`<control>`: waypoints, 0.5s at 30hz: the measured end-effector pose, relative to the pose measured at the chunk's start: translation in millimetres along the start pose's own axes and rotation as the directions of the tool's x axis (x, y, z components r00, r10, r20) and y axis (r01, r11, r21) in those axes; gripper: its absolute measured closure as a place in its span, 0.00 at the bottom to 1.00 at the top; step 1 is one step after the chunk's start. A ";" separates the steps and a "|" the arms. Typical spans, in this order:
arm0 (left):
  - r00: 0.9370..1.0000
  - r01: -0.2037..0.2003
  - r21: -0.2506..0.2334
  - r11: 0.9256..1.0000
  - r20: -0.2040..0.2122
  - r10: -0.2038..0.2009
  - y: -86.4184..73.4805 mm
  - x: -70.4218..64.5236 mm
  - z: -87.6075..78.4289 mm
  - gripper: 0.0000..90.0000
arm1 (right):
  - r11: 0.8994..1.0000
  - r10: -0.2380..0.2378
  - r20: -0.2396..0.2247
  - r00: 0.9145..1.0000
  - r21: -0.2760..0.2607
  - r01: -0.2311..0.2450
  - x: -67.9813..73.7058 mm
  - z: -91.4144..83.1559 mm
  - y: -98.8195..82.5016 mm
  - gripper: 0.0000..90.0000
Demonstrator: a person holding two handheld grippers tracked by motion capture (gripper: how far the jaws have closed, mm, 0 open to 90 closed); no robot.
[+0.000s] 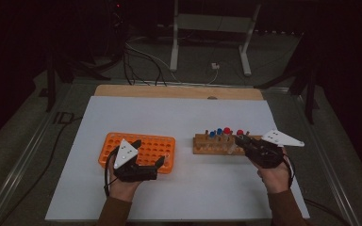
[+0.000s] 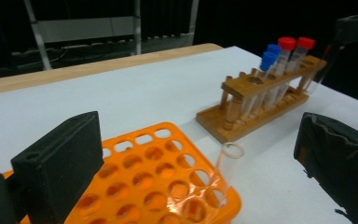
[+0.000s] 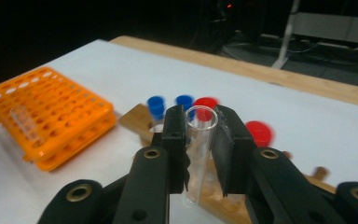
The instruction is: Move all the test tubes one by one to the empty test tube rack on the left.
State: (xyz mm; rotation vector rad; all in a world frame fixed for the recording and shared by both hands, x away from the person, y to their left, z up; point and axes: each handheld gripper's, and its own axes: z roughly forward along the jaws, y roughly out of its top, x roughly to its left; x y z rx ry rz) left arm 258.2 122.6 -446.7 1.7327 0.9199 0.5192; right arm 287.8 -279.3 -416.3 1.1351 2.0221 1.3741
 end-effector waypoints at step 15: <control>0.991 -0.051 0.007 0.999 0.126 0.050 19.3 -53.0 37.7 0.11 | 0.999 -0.046 -0.119 0.992 0.015 0.048 40.1 18.3 5.8 0.85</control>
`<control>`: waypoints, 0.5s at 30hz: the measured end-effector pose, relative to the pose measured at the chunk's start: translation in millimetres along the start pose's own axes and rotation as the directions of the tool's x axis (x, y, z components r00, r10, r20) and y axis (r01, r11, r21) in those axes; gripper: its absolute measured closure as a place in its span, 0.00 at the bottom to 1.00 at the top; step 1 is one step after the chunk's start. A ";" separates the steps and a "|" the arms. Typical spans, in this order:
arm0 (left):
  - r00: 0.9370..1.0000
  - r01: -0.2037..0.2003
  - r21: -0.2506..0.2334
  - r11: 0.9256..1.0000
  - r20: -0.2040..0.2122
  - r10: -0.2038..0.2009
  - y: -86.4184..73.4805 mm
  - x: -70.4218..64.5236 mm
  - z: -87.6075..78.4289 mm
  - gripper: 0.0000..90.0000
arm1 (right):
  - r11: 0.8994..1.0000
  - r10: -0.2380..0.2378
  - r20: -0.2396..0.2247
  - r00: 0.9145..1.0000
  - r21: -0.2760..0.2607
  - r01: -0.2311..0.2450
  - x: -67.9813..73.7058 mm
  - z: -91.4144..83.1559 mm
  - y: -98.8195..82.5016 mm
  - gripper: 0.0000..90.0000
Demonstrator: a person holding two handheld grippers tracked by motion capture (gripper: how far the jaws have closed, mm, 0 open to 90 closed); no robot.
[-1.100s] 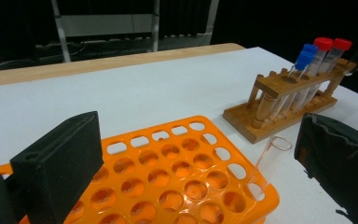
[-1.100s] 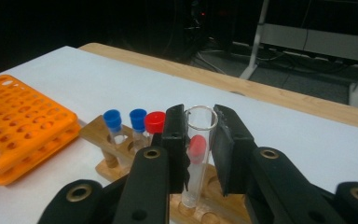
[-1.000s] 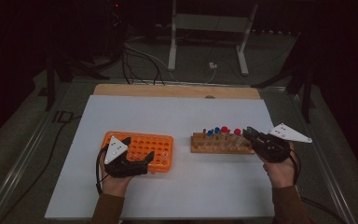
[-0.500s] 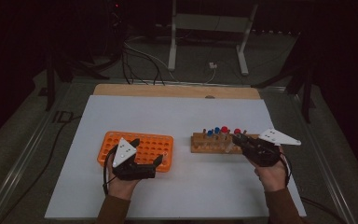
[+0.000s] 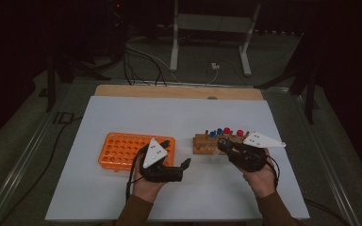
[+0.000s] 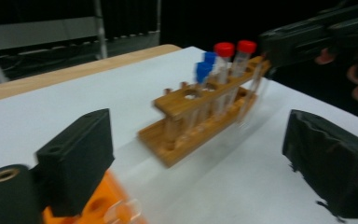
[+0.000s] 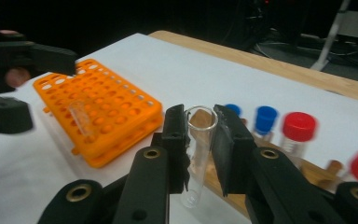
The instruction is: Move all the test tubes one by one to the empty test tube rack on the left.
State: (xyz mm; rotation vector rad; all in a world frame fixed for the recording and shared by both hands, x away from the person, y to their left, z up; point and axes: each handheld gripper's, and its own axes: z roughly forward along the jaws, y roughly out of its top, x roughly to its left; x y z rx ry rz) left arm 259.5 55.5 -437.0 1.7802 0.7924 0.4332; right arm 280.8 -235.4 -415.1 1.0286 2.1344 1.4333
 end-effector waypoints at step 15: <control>0.995 -0.081 0.047 0.996 0.065 0.078 -2.7 -34.2 40.9 0.50 | 1.000 -0.007 -0.081 0.997 0.005 0.007 22.4 9.7 1.9 0.85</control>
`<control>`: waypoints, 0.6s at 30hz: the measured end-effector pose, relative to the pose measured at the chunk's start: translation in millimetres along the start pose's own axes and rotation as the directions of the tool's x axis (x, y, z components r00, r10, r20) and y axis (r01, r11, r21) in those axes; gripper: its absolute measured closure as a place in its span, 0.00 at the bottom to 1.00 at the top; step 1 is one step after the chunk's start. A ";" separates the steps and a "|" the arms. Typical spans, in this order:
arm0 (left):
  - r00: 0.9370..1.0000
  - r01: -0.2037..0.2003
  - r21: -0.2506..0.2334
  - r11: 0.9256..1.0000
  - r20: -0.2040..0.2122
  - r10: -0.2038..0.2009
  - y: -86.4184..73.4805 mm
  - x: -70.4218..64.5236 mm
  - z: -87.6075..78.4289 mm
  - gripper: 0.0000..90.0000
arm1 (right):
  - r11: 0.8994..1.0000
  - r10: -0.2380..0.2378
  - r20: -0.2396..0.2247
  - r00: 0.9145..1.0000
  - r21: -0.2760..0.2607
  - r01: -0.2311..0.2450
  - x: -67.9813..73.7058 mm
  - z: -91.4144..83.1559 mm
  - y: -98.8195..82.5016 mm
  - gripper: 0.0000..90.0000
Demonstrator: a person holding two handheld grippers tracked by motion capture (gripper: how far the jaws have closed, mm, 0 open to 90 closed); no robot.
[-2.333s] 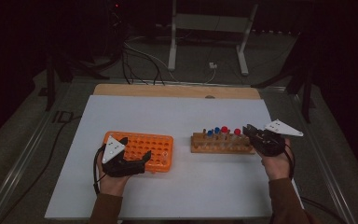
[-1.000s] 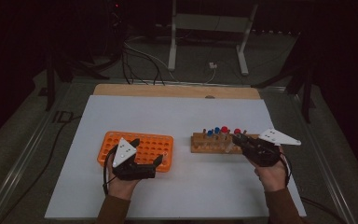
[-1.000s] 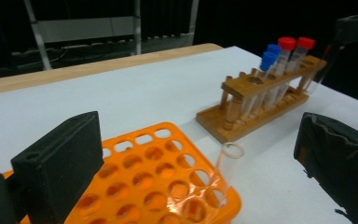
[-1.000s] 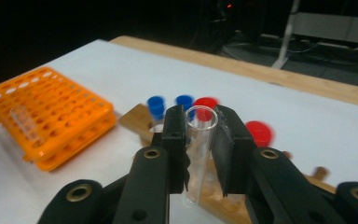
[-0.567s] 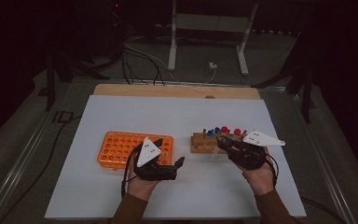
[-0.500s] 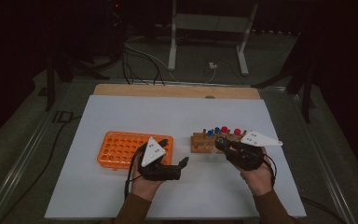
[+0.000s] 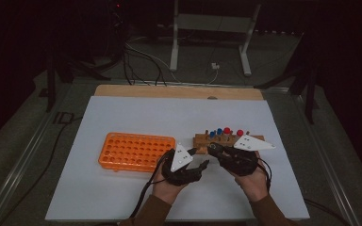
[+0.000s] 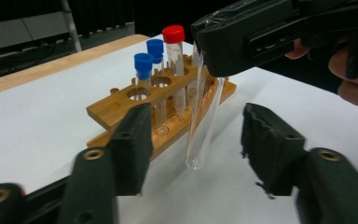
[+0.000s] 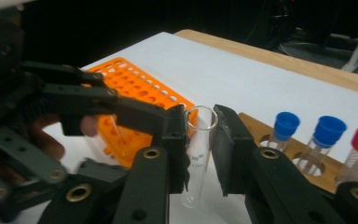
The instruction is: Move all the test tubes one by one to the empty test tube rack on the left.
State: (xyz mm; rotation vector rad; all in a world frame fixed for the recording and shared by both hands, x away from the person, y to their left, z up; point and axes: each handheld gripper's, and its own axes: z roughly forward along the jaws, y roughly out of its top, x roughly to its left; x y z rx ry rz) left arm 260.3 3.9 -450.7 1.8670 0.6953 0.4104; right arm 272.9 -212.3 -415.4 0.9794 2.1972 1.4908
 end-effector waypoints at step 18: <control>1.000 -0.016 0.019 1.000 0.022 0.015 -0.2 -3.6 10.0 0.84 | 0.999 0.031 -0.079 0.996 0.011 -0.030 4.7 5.8 -3.7 0.74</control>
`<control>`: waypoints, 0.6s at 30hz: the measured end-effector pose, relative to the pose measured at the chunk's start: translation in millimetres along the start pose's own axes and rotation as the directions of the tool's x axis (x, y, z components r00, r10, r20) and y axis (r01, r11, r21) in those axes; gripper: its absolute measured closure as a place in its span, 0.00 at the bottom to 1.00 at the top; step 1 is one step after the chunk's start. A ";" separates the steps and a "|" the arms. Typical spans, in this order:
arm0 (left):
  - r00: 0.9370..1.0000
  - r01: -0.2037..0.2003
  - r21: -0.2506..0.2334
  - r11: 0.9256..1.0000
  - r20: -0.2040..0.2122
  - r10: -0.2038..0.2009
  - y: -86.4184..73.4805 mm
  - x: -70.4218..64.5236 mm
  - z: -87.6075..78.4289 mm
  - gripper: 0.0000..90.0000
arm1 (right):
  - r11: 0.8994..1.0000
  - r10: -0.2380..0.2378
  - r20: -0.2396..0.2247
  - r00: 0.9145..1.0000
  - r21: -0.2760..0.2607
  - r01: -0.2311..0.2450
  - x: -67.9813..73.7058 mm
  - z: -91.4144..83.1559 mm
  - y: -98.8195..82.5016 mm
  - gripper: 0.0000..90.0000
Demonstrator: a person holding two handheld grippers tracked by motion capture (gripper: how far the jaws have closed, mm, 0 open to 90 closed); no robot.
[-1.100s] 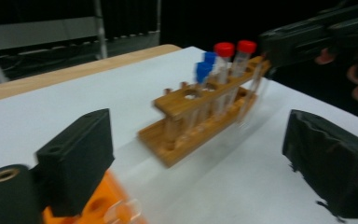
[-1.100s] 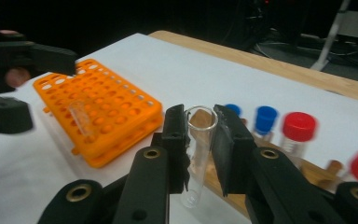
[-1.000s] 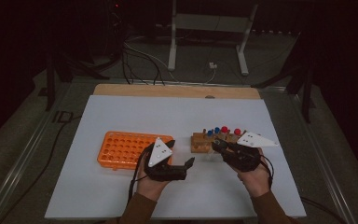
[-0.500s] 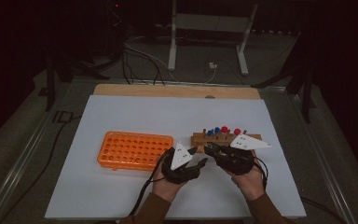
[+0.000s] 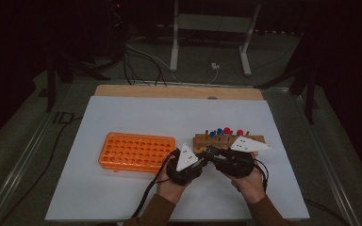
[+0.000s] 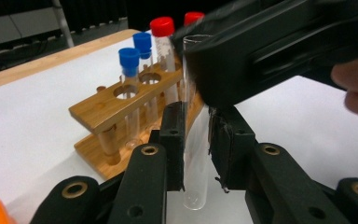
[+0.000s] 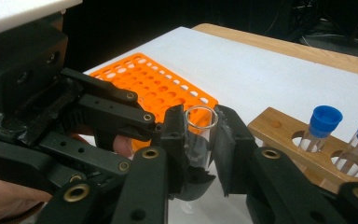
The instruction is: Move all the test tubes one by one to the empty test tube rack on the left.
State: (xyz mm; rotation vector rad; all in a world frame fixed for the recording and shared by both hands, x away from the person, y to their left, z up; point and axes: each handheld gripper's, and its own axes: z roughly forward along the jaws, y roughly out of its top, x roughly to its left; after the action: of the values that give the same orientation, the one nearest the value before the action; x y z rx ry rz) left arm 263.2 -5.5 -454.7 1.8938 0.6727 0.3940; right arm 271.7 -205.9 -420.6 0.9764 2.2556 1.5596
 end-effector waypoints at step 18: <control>0.997 0.078 -0.059 0.995 -0.021 -0.079 3.1 32.6 -41.5 0.84 | 1.000 -0.016 0.123 0.992 0.009 0.015 -20.6 -11.0 -2.6 0.02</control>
State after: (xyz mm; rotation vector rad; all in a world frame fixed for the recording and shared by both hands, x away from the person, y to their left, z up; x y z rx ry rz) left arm 266.9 43.9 -436.0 1.8045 0.7408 0.3816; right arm 280.3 -227.7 -422.1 1.0253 2.1819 1.4443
